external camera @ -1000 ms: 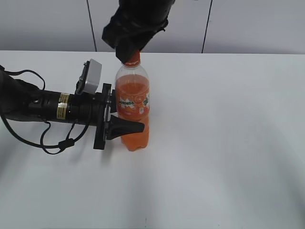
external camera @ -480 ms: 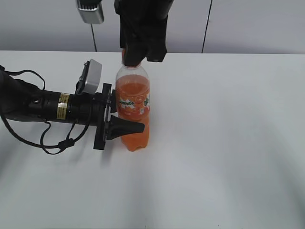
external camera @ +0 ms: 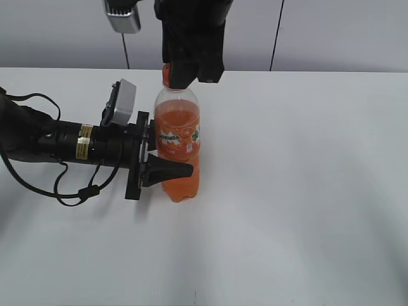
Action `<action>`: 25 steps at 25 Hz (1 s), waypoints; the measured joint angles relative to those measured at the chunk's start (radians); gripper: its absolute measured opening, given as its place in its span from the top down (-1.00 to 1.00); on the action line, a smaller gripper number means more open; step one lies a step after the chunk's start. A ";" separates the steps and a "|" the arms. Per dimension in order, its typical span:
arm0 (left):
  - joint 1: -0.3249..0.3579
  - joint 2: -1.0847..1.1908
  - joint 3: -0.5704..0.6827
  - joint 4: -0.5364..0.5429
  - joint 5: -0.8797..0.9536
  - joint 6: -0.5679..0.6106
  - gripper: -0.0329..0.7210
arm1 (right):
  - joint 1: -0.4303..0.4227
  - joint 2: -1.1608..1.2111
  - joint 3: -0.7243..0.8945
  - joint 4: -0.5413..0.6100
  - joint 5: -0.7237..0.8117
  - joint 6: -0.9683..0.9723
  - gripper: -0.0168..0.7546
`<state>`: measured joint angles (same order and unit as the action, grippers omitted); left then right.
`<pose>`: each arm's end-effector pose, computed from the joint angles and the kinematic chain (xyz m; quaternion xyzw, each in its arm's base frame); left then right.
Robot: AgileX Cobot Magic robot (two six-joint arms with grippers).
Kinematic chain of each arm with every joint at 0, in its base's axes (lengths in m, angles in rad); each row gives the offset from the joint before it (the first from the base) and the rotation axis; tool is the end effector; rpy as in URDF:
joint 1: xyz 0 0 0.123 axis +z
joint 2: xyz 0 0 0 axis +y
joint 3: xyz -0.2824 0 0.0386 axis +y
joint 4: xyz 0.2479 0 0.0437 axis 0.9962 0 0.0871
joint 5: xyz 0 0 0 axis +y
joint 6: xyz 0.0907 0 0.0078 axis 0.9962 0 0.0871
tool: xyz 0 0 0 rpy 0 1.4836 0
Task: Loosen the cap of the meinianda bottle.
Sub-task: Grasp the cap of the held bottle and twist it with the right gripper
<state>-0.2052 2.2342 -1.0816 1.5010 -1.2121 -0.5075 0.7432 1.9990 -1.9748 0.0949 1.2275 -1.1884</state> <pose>0.3407 -0.1577 0.0878 0.5606 0.5688 -0.4143 0.4365 0.3163 0.3017 0.3183 -0.8009 0.5619 0.0013 0.2069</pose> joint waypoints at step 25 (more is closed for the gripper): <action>0.000 0.000 0.000 0.000 0.000 0.000 -0.13 | 0.000 -0.141 0.001 0.113 0.000 1.120 -0.12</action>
<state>-0.2052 2.2342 -1.0816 1.5010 -1.2121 -0.5078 0.7432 1.8585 -1.9739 0.2083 1.2272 -0.0684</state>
